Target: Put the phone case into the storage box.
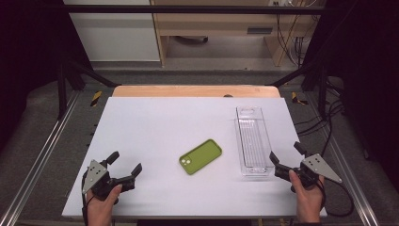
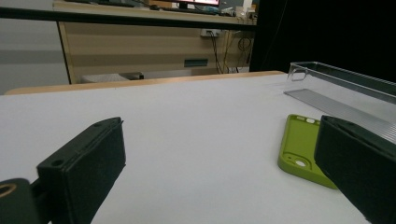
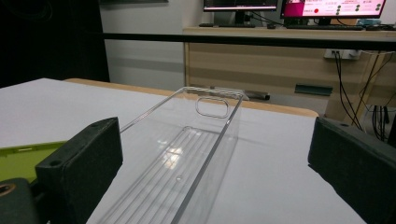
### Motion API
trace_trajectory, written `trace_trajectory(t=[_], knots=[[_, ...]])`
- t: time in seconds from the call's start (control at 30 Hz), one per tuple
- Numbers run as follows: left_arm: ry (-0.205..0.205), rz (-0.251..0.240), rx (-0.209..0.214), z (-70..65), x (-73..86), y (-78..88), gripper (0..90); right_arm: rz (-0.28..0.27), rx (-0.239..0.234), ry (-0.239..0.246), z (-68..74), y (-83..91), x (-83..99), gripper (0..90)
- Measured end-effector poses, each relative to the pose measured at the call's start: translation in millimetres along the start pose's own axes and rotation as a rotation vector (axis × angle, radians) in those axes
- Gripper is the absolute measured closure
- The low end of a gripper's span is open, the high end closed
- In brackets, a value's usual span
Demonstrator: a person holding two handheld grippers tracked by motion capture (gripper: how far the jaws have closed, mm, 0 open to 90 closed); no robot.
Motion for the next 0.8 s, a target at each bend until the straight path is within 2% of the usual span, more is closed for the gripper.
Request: trace_trajectory(t=[0.07, 0.2, 0.23, 0.27, 0.33, 0.37, 0.5, 0.53, 0.57, 0.6, 0.7, 0.8], knots=[[-0.001, 0.006, 0.000, -0.5, 0.6, -0.5, 1.4, 0.003, 0.003, -0.003, -0.3, 0.4, 0.5, 3.3], [-0.038, 0.087, -0.020, -2.7, 7.7, -6.3, 1.5, 0.010, 0.005, -0.001, -0.2, -1.2, 2.7, 2.5], [-0.038, 0.087, -0.020, -2.7, 7.7, -6.3, 1.4, 0.011, 0.005, 0.003, 0.4, -1.7, 3.1, 2.5], [-0.047, 0.117, -0.008, -6.4, 9.8, -9.7, 1.4, 0.011, 0.006, 0.007, 0.7, -1.7, 3.2, 2.5], [-0.049, 0.127, -0.002, -7.8, 10.3, -11.1, 1.4, 0.011, 0.008, 0.012, 0.6, -0.7, 3.3, 2.4], [-0.049, 0.146, 0.018, -12.2, 10.2, -16.2, 1.6, 0.009, 0.010, 0.011, -0.4, 0.0, 3.2, 2.4], [-0.087, 0.199, 0.048, -23.3, 7.2, -30.9, 2.2, 0.001, 0.016, -0.011, -3.0, 2.4, 3.2, 2.0], [-0.087, 0.199, 0.048, -23.3, 7.2, -30.9, 2.2, 0.001, 0.016, -0.011, -3.0, 2.4, 3.2, 2.0], [-0.115, 0.224, 0.073, -31.5, 2.9, -39.9, 2.2, -0.002, 0.019, -0.014, -4.9, 3.3, 3.2, 2.0], [-0.115, 0.224, 0.073, -31.5, 2.9, -39.9, 2.2, -0.003, 0.020, -0.014, -5.7, 3.6, 3.2, 2.1], [-0.165, 0.276, 0.121, -49.4, -4.8, -59.5, 2.2, -0.009, 0.025, -0.033, -8.5, 5.6, 3.1, 2.1], [-0.192, 0.317, 0.136, -57.9, -5.9, -69.3, 2.2, -0.009, 0.022, -0.042, -7.6, 6.8, 3.7, 2.1]])
Point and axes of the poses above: each handheld gripper's, and its own axes: y roughly backward along the jaws, x roughly out of its underside, z roughly to its left, the point moved 9 cm from there along -y, roughly forward along the jaws, and after that the axes turned 11 degrees about x, right-handed, at the moved point
